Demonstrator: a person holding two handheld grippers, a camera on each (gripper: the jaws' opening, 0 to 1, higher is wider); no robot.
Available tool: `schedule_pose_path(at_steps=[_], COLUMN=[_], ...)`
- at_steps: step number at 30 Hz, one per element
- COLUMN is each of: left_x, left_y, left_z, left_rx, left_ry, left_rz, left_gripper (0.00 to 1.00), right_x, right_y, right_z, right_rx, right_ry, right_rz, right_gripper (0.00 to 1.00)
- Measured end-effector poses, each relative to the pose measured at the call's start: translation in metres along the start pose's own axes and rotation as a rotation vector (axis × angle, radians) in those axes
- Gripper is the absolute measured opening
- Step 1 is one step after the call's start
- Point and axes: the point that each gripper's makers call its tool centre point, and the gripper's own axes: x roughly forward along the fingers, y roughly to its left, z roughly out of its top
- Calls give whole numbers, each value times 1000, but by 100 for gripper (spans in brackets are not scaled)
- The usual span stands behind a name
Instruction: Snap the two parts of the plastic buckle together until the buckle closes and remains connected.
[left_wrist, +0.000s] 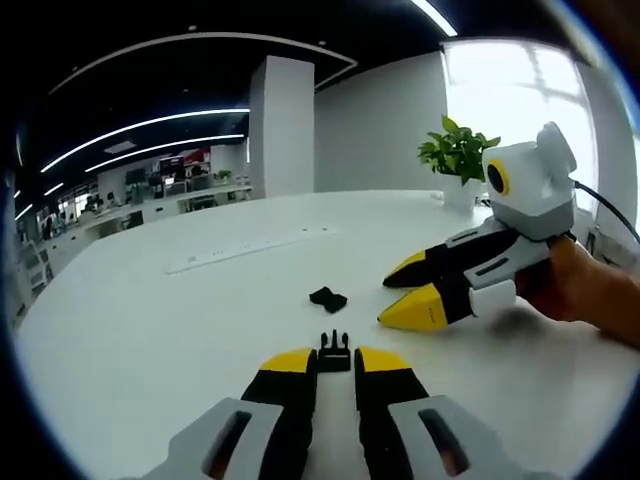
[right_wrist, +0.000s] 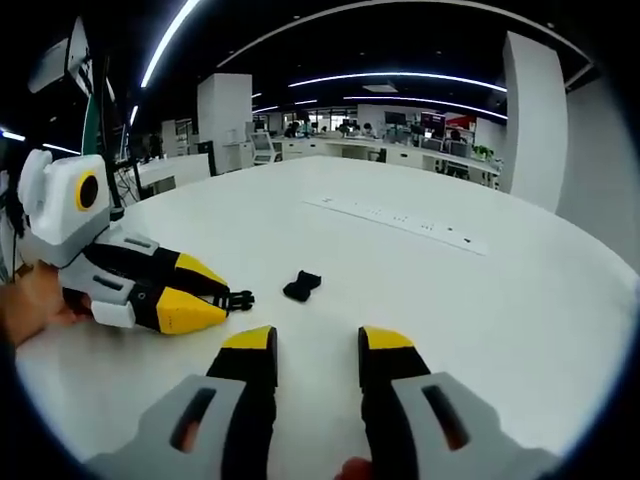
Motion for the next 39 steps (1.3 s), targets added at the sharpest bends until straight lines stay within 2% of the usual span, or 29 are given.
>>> schedule_pose_path(at_steps=[7, 8, 13, 26, 33, 39], left_x=[-1, 0, -2, -2, -2, 0], left_y=[-1, -2, 0, 0, -1, 0], left_z=[-1, 0, 0, 0, 1, 1], left_rx=[-2, 16, 3, 1, 4, -1], left_ry=[-1, -2, 5, -3, -7, -10], left_rz=[-9, -2, 16, 17, 15, 16], left_gripper=[15, 15, 13, 12, 15, 13], right_x=[0, 0, 0, 1, 1, 2], right_y=[0, 0, -1, -1, -1, -1], right_z=[0, 0, 0, 1, 1, 2], right_rx=[2, 2, 2, 3, 4, 9], right_ry=[-1, -1, -3, -6, -6, -12], right_rz=[-4, -5, -5, -12, -12, -17], right_gripper=[32, 31, 31, 31, 31, 31])
